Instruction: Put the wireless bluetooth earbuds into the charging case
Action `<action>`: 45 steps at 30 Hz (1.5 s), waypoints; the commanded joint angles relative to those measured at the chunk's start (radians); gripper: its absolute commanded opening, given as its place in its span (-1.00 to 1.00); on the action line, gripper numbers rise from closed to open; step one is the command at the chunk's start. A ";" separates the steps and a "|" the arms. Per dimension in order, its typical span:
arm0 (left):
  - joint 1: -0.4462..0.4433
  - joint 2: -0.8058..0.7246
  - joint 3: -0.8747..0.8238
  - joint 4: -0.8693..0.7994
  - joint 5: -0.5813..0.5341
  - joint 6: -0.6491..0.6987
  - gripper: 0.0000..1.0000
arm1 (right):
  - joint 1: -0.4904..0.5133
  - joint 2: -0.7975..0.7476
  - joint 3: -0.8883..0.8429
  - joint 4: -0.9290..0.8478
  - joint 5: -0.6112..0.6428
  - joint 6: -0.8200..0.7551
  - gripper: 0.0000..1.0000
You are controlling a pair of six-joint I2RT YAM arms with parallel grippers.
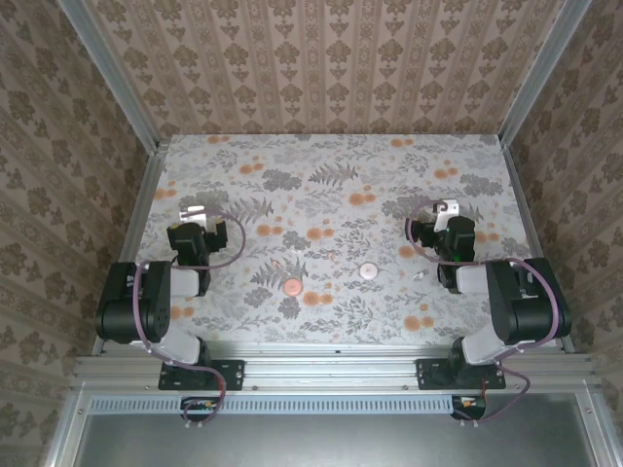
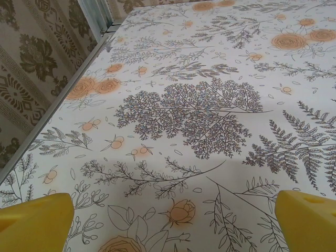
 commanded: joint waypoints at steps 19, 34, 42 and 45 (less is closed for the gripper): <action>0.002 -0.009 0.019 0.012 0.012 -0.013 1.00 | 0.005 0.003 0.019 0.017 0.010 -0.008 1.00; -0.014 -0.070 0.056 -0.094 -0.009 0.003 1.00 | 0.004 -0.079 0.057 -0.116 0.010 -0.003 1.00; -0.099 -0.240 0.314 -0.743 0.016 -0.049 0.87 | 0.022 -0.340 0.287 -0.824 0.037 0.093 1.00; -0.154 -0.280 0.418 -0.990 0.054 -0.101 0.84 | 0.045 -0.380 0.421 -1.157 0.114 0.196 1.00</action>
